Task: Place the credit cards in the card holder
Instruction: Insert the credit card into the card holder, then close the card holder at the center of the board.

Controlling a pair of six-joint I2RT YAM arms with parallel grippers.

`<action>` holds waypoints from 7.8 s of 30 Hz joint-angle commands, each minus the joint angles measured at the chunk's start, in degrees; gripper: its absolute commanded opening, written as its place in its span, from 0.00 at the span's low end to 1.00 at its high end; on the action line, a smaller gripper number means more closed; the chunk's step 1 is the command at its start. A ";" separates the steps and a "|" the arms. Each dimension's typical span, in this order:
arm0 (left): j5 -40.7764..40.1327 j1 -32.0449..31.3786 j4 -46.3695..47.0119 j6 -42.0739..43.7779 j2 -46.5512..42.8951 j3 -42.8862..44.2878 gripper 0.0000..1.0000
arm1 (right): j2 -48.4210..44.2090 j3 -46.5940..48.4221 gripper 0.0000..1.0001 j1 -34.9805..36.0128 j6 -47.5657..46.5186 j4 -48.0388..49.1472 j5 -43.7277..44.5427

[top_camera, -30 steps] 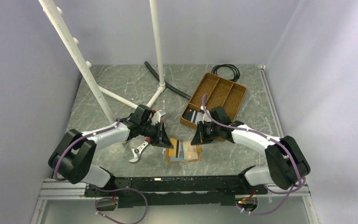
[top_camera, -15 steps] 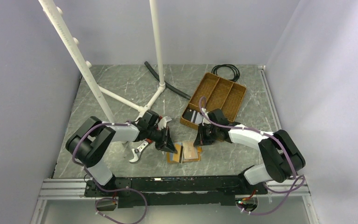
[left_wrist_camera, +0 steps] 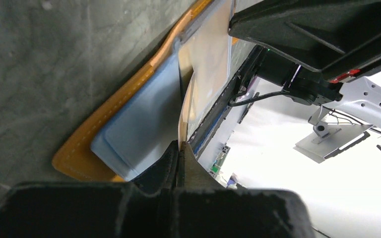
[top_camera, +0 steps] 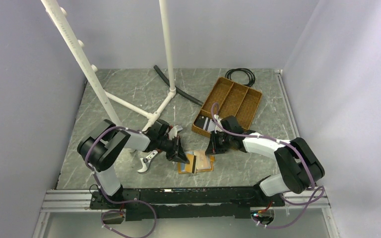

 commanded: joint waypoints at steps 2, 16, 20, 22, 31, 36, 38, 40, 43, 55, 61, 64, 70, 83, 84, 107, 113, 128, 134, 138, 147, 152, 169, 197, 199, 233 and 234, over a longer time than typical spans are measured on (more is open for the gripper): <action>-1.11 0.02 5.07 -1.90 1.98 -0.27 0.00 | 0.51 -1.45 0.00 1.11 -0.87 -0.02 2.85; -8.42 -0.04 10.51 -5.86 2.76 -1.65 0.00 | -0.13 -2.99 0.00 2.20 0.61 1.35 2.82; -10.28 -0.49 13.13 -7.97 2.95 -2.38 0.00 | -0.19 -3.61 0.00 2.46 1.54 1.94 2.92; -11.38 -1.21 13.23 -8.22 3.07 -2.22 0.00 | -0.16 -3.63 0.00 2.56 1.93 2.12 2.84; -19.46 -4.83 14.12 -11.77 1.21 -3.11 0.00 | -2.76 -4.44 0.00 2.94 7.14 0.60 3.44; -21.46 -5.23 14.30 -12.61 0.59 -4.49 0.00 | -9.71 -3.08 0.26 2.75 7.25 -9.17 8.49; -21.43 -5.23 15.06 -12.89 0.69 -5.00 0.00 | -10.30 -2.81 0.34 2.42 6.36 -11.78 7.92; -21.31 -5.23 15.72 -13.26 0.80 -5.37 0.00 | -9.84 -3.35 0.37 2.39 5.75 -11.35 6.42; -21.67 -5.23 15.29 -13.35 0.07 -5.43 0.00 | -9.15 -4.99 0.42 2.43 6.20 -8.94 4.26; -22.68 -5.14 11.80 -13.34 -3.47 -4.91 0.00 | -6.06 -8.68 0.23 2.51 9.70 -3.31 3.56; -20.68 -5.14 15.10 -13.27 0.51 -3.99 0.00 | -6.15 -8.54 0.23 2.56 9.12 -3.65 3.56; -19.68 -5.14 14.53 -10.47 1.87 -2.70 0.00 | -5.79 -8.59 0.23 2.55 9.10 -3.14 3.39; -18.57 -5.19 9.00 -7.12 2.34 0.32 0.09 | -5.49 -8.50 0.23 2.56 8.63 -3.44 3.89; -29.63 -7.28 -19.31 0.93 -4.12 10.15 0.58 | -5.39 -5.97 0.21 2.56 6.86 -6.43 6.40; -29.15 -7.49 -18.75 0.80 -3.08 10.70 0.58 | -5.63 -5.92 0.21 2.56 7.08 -6.46 6.39; -28.83 -14.26 -8.16 1.41 -1.96 11.77 0.60 | -8.51 -4.35 0.27 2.15 6.96 -9.84 8.65; -25.99 -13.95 -5.76 0.21 0.19 12.38 0.61 | -9.40 -4.03 0.38 1.86 6.81 -9.30 7.82; -21.32 -14.30 7.28 -8.02 -3.04 6.63 0.59 | -10.69 -7.96 0.10 -1.14 13.43 -0.11 -1.57; -27.07 -13.72 -14.43 -0.56 -7.29 11.29 0.63 | -13.59 -7.32 0.44 -2.11 9.40 -8.93 1.70; -26.09 -13.76 -15.38 0.38 -6.09 12.31 0.64 | -13.57 -7.08 0.48 -2.13 8.66 -10.45 2.80; -20.60 -14.20 -4.71 -1.03 0.07 13.56 0.62 | -11.29 -7.00 0.42 -1.36 11.02 -2.52 -0.33; -19.58 -16.19 2.76 -3.46 -1.09 14.43 0.62 | -10.82 -7.05 0.37 1.65 15.64 5.33 -3.52; -30.35 -14.59 -31.54 7.35 -11.53 19.47 0.65 | -17.84 -2.75 0.44 -1.04 6.92 -16.12 9.06; -32.41 -13.99 -22.34 3.65 1.71 12.95 0.01 | -4.98 1.23 0.17 15.60 24.44 -18.25 41.22; -32.59 -13.51 -22.32 3.06 1.37 12.02 0.00 | -5.65 -1.02 0.27 15.61 28.41 -20.26 41.98; -30.92 -12.42 -23.60 5.10 1.24 12.22 0.00 | -7.69 2.24 0.49 28.05 25.55 -21.11 54.19; -30.96 -12.41 -23.68 5.07 1.17 12.21 0.00 | -6.83 2.32 0.48 28.05 27.68 -20.98 55.16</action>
